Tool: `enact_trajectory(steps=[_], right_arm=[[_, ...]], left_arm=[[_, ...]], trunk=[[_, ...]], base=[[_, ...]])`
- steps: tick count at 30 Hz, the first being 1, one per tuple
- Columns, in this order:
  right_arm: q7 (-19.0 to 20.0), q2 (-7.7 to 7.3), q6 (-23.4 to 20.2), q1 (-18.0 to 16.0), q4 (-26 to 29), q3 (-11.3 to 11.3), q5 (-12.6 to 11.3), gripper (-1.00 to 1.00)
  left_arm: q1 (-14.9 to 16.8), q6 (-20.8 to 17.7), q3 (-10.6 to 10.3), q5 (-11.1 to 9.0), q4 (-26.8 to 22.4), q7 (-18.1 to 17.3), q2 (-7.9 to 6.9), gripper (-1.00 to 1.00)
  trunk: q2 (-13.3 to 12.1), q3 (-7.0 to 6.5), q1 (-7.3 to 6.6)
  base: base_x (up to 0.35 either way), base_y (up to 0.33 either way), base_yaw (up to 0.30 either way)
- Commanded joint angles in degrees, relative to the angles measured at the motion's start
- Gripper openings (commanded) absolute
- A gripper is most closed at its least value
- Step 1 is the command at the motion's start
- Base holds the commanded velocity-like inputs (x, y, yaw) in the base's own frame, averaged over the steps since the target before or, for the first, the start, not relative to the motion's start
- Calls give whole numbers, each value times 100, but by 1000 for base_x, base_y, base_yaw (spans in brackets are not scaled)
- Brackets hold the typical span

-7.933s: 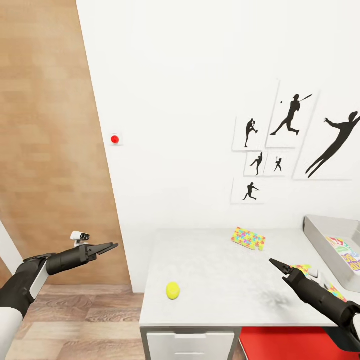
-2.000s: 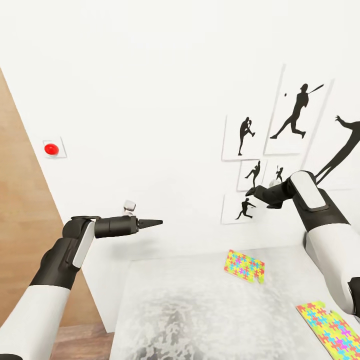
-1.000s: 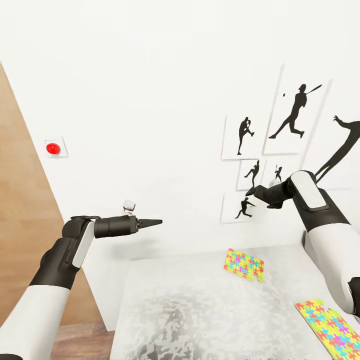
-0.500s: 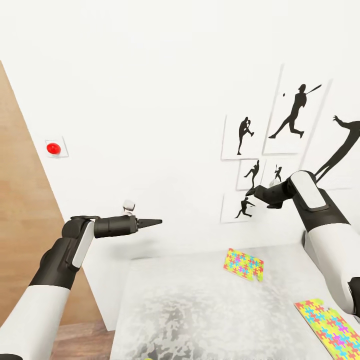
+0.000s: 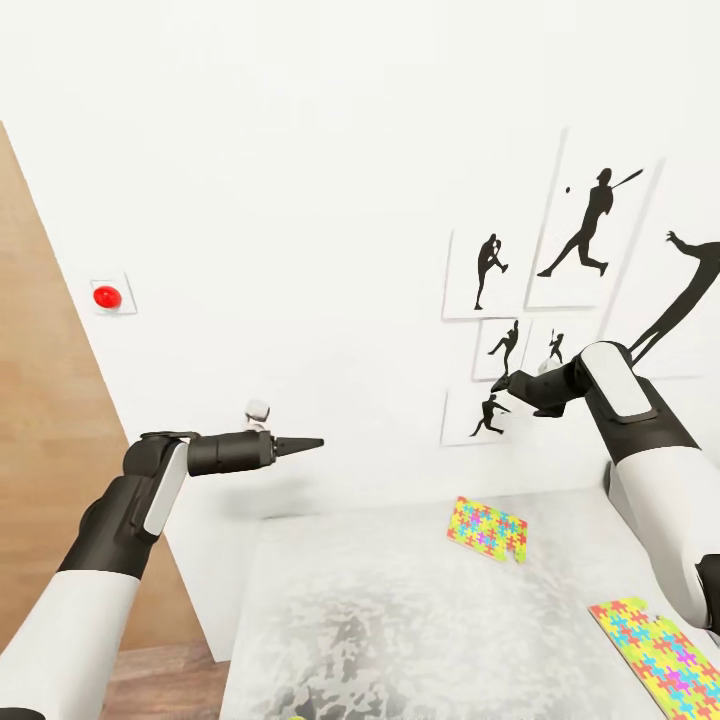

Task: Put all the toys in the child's room - the three board games (two on the bed and one on the table), the two jigsaw puzzles on the table, and the tennis ball on the table - inside the toy box on the table in the child's room.

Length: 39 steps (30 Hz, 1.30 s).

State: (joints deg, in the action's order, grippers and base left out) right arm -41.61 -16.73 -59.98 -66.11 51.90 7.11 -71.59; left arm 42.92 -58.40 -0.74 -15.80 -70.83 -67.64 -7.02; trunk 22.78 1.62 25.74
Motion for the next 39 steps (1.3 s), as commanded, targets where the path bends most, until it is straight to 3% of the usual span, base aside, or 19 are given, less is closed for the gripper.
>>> enact_trajectory(steps=[1, 28, 39], right_arm=[[-58, -6, -2, -7, 4, 24, -63, 100], [-64, 95, -2, -15, -3, 44, -58, 100], [-66, 338, -2, -16, -67, 43, -11, 100]], left_arm=[[6, -31, 0, -19, 0, -4, -2, 100], [7, -31, -5, -20, 0, -4, -9, 100], [6, -34, -63, -23, -12, -4, 5, 100]], trunk=[[14, 14, 4], [14, 45, 4], [14, 143, 4]], base=[[0, 0, 0], [0, 0, 0], [0, 0, 0]])
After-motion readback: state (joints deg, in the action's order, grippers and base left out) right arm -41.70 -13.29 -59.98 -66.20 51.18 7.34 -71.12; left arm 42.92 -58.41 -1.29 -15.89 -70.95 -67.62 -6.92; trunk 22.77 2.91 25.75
